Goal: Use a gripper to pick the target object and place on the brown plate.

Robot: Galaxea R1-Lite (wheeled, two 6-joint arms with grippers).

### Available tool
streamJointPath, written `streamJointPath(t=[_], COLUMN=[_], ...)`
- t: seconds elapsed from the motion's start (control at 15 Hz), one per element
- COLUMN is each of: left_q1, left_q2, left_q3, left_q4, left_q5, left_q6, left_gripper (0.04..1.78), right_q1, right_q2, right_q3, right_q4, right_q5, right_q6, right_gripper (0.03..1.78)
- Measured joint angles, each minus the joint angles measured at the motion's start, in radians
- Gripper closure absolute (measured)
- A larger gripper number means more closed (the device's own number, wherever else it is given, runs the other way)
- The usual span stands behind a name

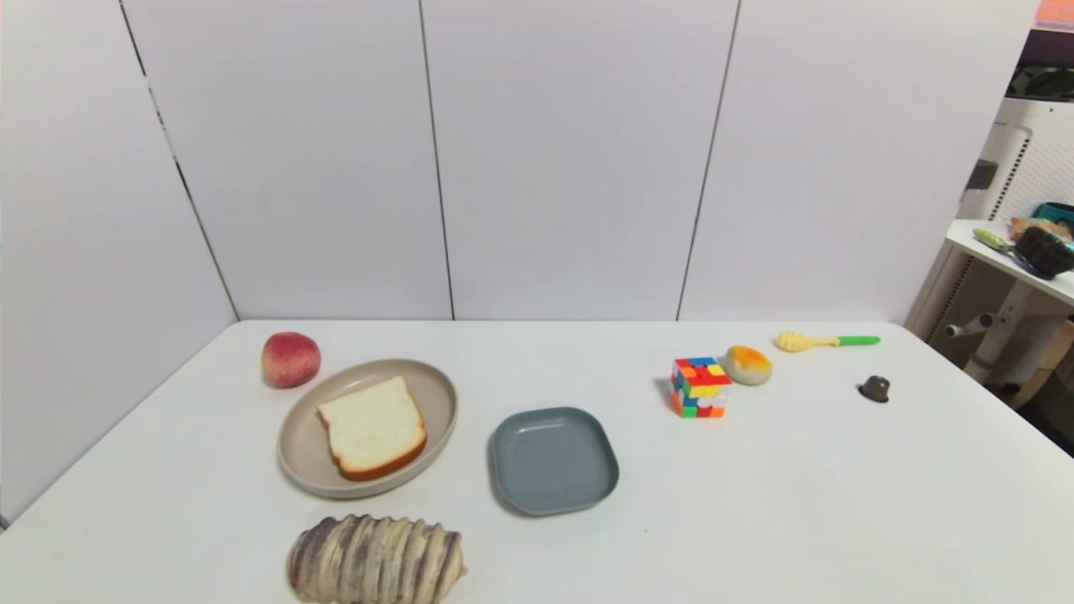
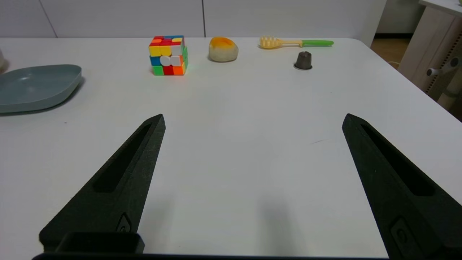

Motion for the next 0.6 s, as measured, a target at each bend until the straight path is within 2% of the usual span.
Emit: streamJointPath(t=[0.6], left_q1=[-0.002], left_q2=[-0.078], left_q3=[0.002], left_q4=[0.013], left_q5=[0.004], left_q6=[-0.027], left_gripper=[0.13], right_q1=[0.000], right_q2=[0.000], right_q3=[0.000], right_q4=[0.000], right_q5=[0.000], right_q6=[0.000], right_gripper=[0.12])
